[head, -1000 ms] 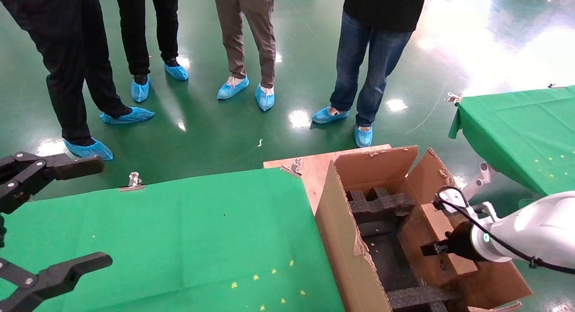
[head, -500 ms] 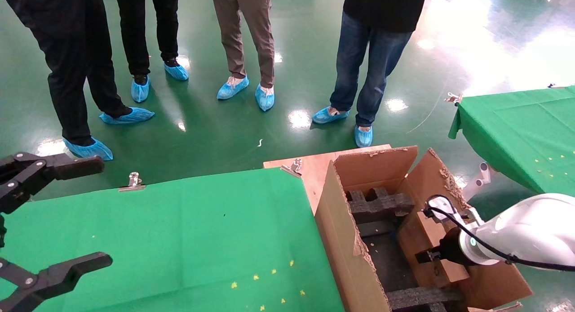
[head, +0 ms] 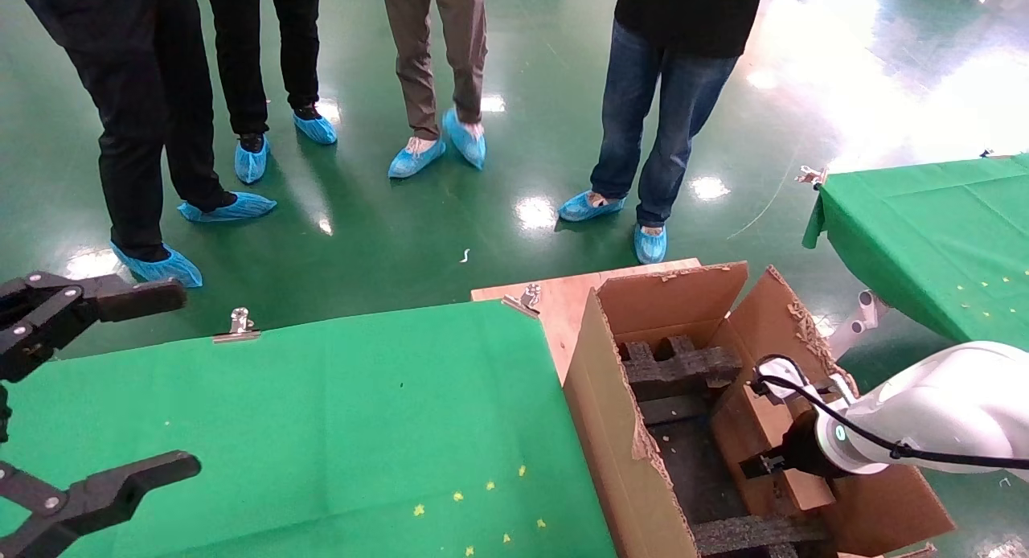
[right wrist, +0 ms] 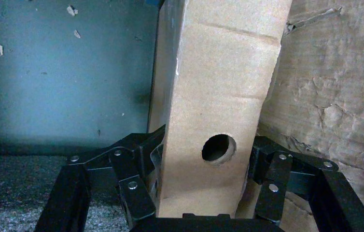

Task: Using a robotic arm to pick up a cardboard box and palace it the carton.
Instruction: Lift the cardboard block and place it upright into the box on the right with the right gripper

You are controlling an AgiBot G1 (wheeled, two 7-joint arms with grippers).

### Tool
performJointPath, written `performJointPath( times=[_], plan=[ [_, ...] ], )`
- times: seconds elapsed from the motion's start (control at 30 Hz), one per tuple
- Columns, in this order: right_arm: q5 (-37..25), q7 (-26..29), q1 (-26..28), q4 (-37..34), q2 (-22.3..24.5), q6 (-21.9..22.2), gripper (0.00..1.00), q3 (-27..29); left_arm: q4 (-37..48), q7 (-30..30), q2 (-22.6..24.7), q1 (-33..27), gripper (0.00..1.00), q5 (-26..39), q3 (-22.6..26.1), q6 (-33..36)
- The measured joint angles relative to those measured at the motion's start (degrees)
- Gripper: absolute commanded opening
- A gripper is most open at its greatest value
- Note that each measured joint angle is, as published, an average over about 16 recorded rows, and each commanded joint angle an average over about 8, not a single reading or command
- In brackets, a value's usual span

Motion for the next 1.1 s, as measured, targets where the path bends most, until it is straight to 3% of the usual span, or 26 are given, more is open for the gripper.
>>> performJointPath(
  times=[1.1],
  plan=[
    [-3.8, 1.9, 3.2, 2.3, 1.0, -0.5, 1.0, 0.9, 0.0, 0.0, 0.0, 0.0, 1.0, 0.0, 0.0, 0.0]
  ],
)
